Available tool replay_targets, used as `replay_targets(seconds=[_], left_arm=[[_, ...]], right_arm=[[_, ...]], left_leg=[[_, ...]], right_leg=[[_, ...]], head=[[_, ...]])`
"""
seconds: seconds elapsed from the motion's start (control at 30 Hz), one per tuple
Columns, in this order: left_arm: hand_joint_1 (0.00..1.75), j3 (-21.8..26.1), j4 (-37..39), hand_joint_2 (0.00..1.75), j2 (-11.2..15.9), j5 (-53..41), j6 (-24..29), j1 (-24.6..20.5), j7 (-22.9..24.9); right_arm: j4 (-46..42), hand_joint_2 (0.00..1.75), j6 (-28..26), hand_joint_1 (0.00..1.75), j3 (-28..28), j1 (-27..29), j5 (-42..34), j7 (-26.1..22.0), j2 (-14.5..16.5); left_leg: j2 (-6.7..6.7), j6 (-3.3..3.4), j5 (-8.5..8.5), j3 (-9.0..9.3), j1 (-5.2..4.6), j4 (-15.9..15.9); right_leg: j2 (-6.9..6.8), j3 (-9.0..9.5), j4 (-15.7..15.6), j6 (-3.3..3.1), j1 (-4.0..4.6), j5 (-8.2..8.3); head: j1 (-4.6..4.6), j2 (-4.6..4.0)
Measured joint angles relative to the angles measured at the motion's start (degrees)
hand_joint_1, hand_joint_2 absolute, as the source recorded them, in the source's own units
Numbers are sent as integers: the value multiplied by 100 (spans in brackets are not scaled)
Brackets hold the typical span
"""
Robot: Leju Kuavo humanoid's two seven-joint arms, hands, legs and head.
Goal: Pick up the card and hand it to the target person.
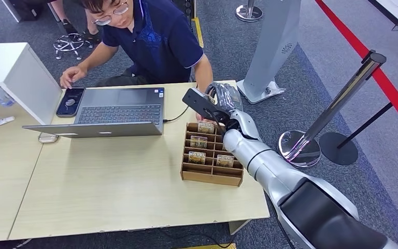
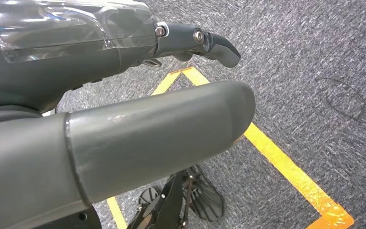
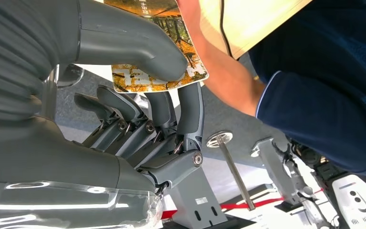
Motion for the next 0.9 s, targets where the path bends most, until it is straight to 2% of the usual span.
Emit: replay_targets(seconds=[0.3,0.4,0.47,0.53,0.6,0.9], left_arm=[[0,0,0,0,0,25,-5,2,-19],[0,0,0,0,0,31,-9,2,-19],[0,0,0,0,0,33,-8,2,-19],[0,0,0,0,0,35,-5,2,-21],[0,0,0,0,0,37,-3,2,-25],[0,0,0,0,0,56,17,2,-20]], right_arm=[[28,175,-2,175,1,-1,20,2,5],[28,175,-2,170,1,-2,20,2,5],[28,175,-2,155,1,-2,20,2,5],[28,175,-2,75,1,-3,19,2,5],[28,175,-1,3,2,-3,19,3,5],[33,175,77,0,32,2,137,161,5]], left_leg=[[-1,0,0,-1,0,0],[-1,0,0,-1,0,0],[-1,0,0,-1,0,0],[-1,0,0,-1,0,0],[-1,0,0,-1,0,0],[-1,0,0,-1,0,0]], right_leg=[[0,0,0,0,0,0],[-1,1,0,0,0,0],[-1,1,0,0,0,0],[-1,1,0,0,0,0],[-1,1,0,0,0,0],[0,0,0,0,0,0]], head=[[0,0],[0,0],[0,0],[0,0],[0,0],[0,0]])
